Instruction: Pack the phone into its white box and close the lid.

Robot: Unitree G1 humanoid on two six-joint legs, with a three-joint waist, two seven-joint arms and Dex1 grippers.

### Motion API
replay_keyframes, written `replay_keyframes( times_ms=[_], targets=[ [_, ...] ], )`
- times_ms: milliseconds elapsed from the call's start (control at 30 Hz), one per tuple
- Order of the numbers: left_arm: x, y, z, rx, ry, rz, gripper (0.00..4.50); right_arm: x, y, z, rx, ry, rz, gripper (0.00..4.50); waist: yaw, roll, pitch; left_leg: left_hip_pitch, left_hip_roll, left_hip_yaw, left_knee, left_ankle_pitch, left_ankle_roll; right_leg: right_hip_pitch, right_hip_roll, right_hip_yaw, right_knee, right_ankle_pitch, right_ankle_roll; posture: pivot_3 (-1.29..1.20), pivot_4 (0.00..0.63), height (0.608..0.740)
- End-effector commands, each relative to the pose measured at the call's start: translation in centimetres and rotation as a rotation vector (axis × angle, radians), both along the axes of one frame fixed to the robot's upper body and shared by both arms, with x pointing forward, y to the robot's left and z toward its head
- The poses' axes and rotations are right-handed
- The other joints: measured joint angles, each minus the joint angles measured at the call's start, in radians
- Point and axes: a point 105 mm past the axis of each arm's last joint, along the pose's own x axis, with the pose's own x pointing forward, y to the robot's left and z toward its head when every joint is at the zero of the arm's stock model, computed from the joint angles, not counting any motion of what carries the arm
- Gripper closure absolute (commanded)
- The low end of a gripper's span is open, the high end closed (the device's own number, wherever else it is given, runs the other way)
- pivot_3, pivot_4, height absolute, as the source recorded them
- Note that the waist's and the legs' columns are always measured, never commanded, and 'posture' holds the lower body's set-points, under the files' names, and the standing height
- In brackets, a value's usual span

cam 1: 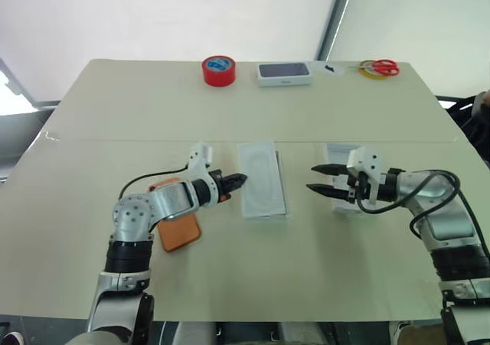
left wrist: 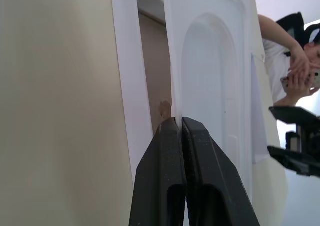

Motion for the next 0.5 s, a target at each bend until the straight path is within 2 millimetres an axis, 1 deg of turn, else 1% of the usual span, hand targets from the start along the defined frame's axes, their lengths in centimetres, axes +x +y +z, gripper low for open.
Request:
replay_keyframes(
  times_ms=[33,100,133,167,200,233,267,300,367,433,500],
  targets=[
    [0.4,-0.4,0.9,-0.008,-0.037,-0.014,4.50,0.1,0.5,0.9,0.003,-0.055,0.018,2.19,0.000,0.000,0.000,0.000,0.000,0.000,0.000,0.000,0.000,0.000,0.000,0.000,0.000,0.000,0.000,0.00,0.150,0.740],
    [0.5,-0.5,0.9,-0.020,-0.030,-0.003,4.50,0.1,0.4,0.9,-0.001,-0.058,0.017,2.19,0.000,0.000,0.000,0.000,0.000,0.000,0.000,0.000,0.000,0.000,0.000,0.000,0.000,0.000,0.000,0.00,0.150,0.740],
    [0.6,-0.6,1.0,-0.037,-0.033,-0.005,3.86,0.2,0.4,0.8,-0.002,-0.059,0.016,2.11,0.000,0.000,0.000,0.000,0.000,0.000,0.000,0.000,0.000,0.000,0.000,0.000,0.000,0.000,0.000,0.00,0.150,0.740],
    [0.4,-0.9,1.4,-0.067,-0.041,-0.017,3.54,0.2,0.4,0.8,-0.001,-0.060,0.015,2.11,0.000,0.000,0.000,0.000,0.000,0.000,0.000,0.000,0.000,0.000,0.000,0.000,0.000,0.000,0.000,0.00,0.150,0.740],
    [0.3,-1.1,1.8,-0.090,-0.051,-0.029,3.07,0.1,0.4,0.8,-0.001,-0.060,0.015,2.11,-0.001,0.000,0.000,0.000,0.000,0.000,0.000,0.000,0.000,0.000,0.000,0.000,0.000,0.000,0.000,0.00,0.150,0.740],
    [0.4,-1.2,2.0,-0.077,-0.063,-0.029,2.66,0.1,0.5,0.7,0.000,-0.060,0.016,2.11,-0.001,0.000,0.000,0.000,0.000,0.000,0.000,0.000,0.000,0.000,0.000,0.000,0.000,0.000,0.000,0.00,0.150,0.740],
    [0.6,-1.1,2.2,-0.052,-0.081,-0.016,2.08,0.0,0.6,0.6,0.000,-0.060,0.018,2.11,-0.001,0.000,0.000,0.000,0.000,0.000,0.000,0.000,0.000,0.000,0.000,0.000,0.000,0.000,0.000,0.00,0.150,0.740],
    [0.9,-1.0,2.4,-0.028,-0.098,-0.008,1.62,-0.1,0.8,0.6,0.003,-0.060,0.021,2.11,-0.001,0.000,0.000,0.000,0.000,0.000,0.000,0.000,0.000,0.000,0.000,0.000,0.000,0.000,0.000,0.00,0.150,0.740],
    [1.2,-0.7,3.3,-0.025,-0.141,-0.008,1.62,-0.1,1.4,0.5,0.018,-0.059,0.029,2.11,-0.001,0.000,0.000,0.000,0.000,0.000,0.000,0.000,0.000,0.000,0.000,0.000,0.000,0.000,0.000,0.00,0.150,0.740],
    [1.4,-0.3,4.8,-0.055,-0.181,-0.007,1.62,-0.1,2.2,0.6,0.041,-0.067,0.041,2.11,-0.002,0.000,0.000,0.000,0.000,0.000,0.000,0.000,-0.001,0.000,0.000,0.000,0.000,0.000,0.000,0.00,0.150,0.740],
    [1.4,-0.1,5.5,-0.055,-0.207,-0.011,1.62,0.0,2.7,0.9,0.062,-0.069,0.045,2.11,-0.003,0.000,0.000,0.000,0.000,0.000,0.000,0.001,-0.001,0.000,0.000,0.000,0.000,0.000,0.000,0.00,0.150,0.740]
  ],
)
